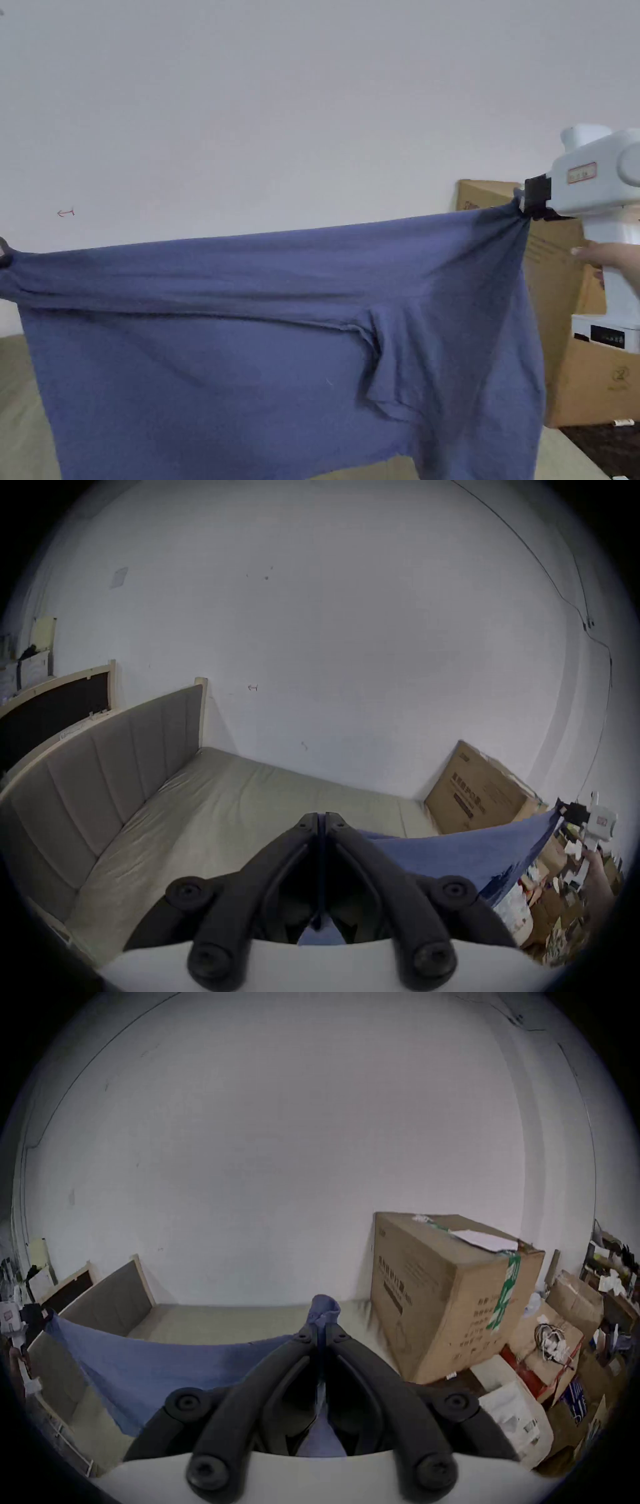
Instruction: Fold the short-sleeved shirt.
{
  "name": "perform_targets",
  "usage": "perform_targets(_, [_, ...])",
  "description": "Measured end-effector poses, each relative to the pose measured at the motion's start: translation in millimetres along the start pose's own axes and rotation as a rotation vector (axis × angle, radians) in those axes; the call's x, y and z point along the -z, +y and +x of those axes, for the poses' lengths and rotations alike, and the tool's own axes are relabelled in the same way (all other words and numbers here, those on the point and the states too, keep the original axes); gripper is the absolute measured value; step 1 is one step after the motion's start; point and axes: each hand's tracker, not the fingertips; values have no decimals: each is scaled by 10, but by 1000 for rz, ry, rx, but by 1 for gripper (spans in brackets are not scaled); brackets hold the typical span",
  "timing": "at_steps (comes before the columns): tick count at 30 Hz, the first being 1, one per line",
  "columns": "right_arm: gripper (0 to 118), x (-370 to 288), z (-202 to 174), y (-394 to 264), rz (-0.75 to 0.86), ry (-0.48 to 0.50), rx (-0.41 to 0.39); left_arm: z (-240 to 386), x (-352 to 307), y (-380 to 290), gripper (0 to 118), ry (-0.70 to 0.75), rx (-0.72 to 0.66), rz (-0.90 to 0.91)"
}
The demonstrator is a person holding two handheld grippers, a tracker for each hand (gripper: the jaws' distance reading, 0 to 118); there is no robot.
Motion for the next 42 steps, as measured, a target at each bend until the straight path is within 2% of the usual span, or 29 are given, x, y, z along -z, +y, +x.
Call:
perform_targets(2, [1,149,-98,75,40,-14,-2,-16,105,42,2,-1,-41,64])
perform_targets(6, [1,446,-291,63,77,-9,-3,-13,227,-5,2,71,-17,161])
perform_targets(10, [1,818,-406,-373,28,-2,-20,-202,352,-350,2,116,-25,105])
perform_targets(14, [1,1184,-391,-1553,-181,35,22,-645,525,-1192,2,161,-55,-106])
perform_targets(17, [1,1369,-273,-2786,-454,48,18,-1150,705,-2082,2,203,-73,-358])
perform_targets(20, [1,1292,-78,-3806,-645,29,8,-1517,661,-2931,2,227,-61,-538])
perform_targets(23, [1,997,209,-4430,-774,24,44,-1757,399,-3536,2,247,-68,-648])
perform_targets(24, [1,852,310,-4576,-791,39,78,-1821,273,-3663,2,245,-90,-669])
perform_targets(26, [1,599,469,-4708,-811,72,121,-1879,30,-3820,2,224,-91,-669])
perform_targets(28, [1,217,479,-4735,-801,91,83,-1847,-259,-3921,2,210,-95,-681])
perform_targets(30, [1,-56,511,-4760,-770,78,7,-1825,-483,-3958,2,198,-110,-693])
perform_targets(33, [1,-395,536,-4780,-811,74,1,-1645,-780,-4010,2,191,-99,-721])
perform_targets(40, [1,-820,596,-4830,-825,-1,125,-1540,-936,-4017,2,199,-32,-760])
perform_targets(41, [2,-849,583,-4825,-821,-2,143,-1540,-931,-3995,3,199,-26,-756])
perform_targets(42, [8,-857,548,-4816,-816,-10,150,-1546,-919,-3970,7,200,-30,-749])
